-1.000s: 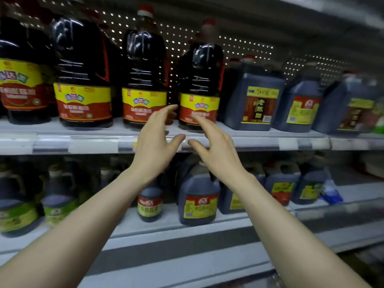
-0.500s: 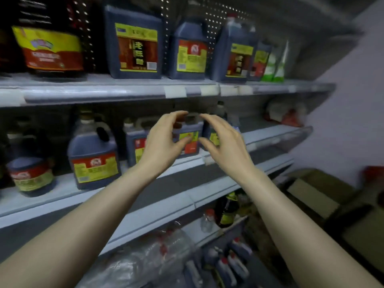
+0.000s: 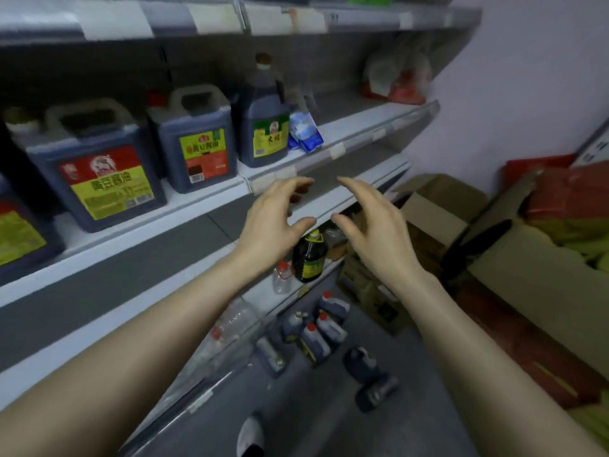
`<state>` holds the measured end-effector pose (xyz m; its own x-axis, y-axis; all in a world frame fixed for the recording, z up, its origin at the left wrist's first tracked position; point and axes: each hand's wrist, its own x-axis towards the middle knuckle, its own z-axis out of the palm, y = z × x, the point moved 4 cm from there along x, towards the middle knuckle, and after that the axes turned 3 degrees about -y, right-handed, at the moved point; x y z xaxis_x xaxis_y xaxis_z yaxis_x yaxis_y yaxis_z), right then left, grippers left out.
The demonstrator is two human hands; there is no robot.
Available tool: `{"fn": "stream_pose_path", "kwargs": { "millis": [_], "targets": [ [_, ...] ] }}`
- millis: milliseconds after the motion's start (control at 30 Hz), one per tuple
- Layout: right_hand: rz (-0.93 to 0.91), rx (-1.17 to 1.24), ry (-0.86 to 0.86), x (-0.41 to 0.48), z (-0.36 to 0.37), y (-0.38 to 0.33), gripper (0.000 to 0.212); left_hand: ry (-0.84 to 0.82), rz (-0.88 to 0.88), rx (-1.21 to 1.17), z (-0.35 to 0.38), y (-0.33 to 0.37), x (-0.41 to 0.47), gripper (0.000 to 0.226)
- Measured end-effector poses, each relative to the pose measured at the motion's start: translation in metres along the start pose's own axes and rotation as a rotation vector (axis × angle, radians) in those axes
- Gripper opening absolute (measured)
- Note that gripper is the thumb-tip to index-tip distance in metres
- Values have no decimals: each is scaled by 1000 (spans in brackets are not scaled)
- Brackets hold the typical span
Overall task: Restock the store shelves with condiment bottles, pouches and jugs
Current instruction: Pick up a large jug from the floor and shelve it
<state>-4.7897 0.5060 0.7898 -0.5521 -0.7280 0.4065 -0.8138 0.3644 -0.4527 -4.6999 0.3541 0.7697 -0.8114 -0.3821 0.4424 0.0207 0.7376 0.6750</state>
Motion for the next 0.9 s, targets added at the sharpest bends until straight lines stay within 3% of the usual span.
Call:
{"fn": "stream_pose_path", "kwargs": {
  "millis": [533,900],
  "targets": [
    [303,36,-113,14,107,149,54,-344,-100,-136,157,-131,50,56],
    [552,115,-295,-54,218,287,50,-535,-421,-134,292,-225,2,54]
  ]
}}
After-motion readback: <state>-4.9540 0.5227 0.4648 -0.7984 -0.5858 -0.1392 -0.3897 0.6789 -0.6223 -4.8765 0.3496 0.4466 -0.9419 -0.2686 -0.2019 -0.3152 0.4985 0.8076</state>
